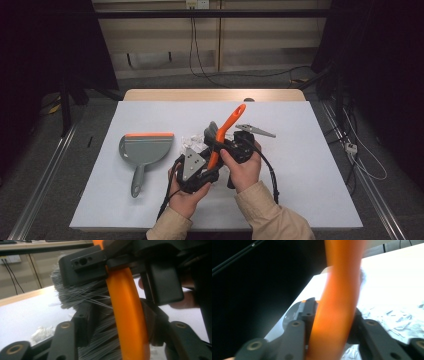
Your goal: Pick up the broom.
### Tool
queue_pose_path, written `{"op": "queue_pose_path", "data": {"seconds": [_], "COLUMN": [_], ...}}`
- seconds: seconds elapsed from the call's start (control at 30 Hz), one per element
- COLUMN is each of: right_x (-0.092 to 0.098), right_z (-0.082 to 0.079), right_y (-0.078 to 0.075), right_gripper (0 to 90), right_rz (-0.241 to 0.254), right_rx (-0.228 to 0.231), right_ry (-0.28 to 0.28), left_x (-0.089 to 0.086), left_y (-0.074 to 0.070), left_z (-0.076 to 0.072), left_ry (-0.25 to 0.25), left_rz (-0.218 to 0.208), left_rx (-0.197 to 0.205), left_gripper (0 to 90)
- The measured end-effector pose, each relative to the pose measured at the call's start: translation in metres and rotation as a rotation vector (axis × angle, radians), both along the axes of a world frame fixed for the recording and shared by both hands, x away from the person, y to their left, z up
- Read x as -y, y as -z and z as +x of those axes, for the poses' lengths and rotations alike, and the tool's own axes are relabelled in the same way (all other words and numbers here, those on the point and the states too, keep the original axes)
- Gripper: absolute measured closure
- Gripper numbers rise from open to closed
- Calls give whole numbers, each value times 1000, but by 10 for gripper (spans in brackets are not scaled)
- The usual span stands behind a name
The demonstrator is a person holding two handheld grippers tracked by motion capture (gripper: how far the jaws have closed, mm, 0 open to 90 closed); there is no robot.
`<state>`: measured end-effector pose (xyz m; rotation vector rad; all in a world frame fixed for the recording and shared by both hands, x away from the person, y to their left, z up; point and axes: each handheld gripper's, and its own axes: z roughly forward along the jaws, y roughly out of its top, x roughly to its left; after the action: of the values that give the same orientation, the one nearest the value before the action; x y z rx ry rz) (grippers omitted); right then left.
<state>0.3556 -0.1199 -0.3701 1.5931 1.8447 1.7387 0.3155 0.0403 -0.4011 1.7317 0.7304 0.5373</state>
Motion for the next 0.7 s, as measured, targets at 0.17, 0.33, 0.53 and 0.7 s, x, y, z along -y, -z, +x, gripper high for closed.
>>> {"op": "queue_pose_path", "data": {"seconds": [0.17,0.33,0.53,0.7], "right_x": [20,37,67,96], "right_z": [6,11,15,15], "right_y": [-4,-6,-7,-7], "right_gripper": [776,776,776,775], "right_rz": [-40,-103,-198,-243], "right_rx": [32,46,16,-8], "right_ry": [-2,13,14,39], "left_x": [-8,-22,-44,-64], "left_y": [0,-1,-2,-2], "left_z": [0,2,6,12], "left_ry": [34,61,61,59], "left_rz": [-56,-70,-91,-110], "left_rx": [-28,-61,-64,-90], "left_gripper": [333,261,201,180]}}
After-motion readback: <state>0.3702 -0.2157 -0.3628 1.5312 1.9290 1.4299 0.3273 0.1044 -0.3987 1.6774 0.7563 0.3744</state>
